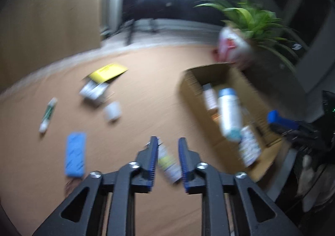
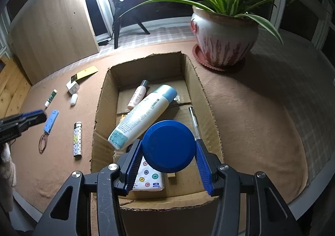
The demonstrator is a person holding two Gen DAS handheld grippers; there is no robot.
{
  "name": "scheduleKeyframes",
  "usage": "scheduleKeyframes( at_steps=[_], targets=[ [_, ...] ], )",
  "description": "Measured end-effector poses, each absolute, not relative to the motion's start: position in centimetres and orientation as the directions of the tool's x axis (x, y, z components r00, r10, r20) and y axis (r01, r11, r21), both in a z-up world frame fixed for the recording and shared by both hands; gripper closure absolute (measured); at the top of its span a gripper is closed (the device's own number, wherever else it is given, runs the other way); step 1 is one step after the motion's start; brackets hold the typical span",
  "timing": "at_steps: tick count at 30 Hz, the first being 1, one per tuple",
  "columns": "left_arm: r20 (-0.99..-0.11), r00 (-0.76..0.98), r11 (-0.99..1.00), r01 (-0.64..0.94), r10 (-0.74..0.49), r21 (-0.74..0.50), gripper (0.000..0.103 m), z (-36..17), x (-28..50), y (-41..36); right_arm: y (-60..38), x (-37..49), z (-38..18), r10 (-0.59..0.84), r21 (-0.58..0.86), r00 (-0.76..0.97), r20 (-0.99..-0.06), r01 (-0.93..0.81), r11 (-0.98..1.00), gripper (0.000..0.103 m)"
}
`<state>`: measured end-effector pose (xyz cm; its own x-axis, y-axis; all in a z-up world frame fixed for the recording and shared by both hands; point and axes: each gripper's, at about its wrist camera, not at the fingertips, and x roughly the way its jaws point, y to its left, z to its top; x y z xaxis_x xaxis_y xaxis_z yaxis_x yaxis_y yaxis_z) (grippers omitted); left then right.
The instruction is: Organize objects
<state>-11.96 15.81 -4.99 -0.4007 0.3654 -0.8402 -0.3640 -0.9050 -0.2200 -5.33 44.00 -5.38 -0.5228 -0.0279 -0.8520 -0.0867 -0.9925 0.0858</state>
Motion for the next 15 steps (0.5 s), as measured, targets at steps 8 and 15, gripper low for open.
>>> scheduleKeyframes(
  at_steps=[8, 15],
  targets=[
    [-0.917, -0.369, -0.978, -0.193, 0.148, -0.080, 0.031, -10.2, -10.2, 7.1, 42.9, -5.5, -5.6, -0.039, 0.079, -0.511, -0.859, -0.058, -0.995, 0.057],
    [-0.935, -0.344, -0.992, -0.120, 0.087, -0.048, 0.031, -13.1, -10.3, 4.1, 41.6, -5.3, -5.1, -0.050, 0.081, -0.515, -0.856, -0.038, -0.996, 0.057]
  ],
)
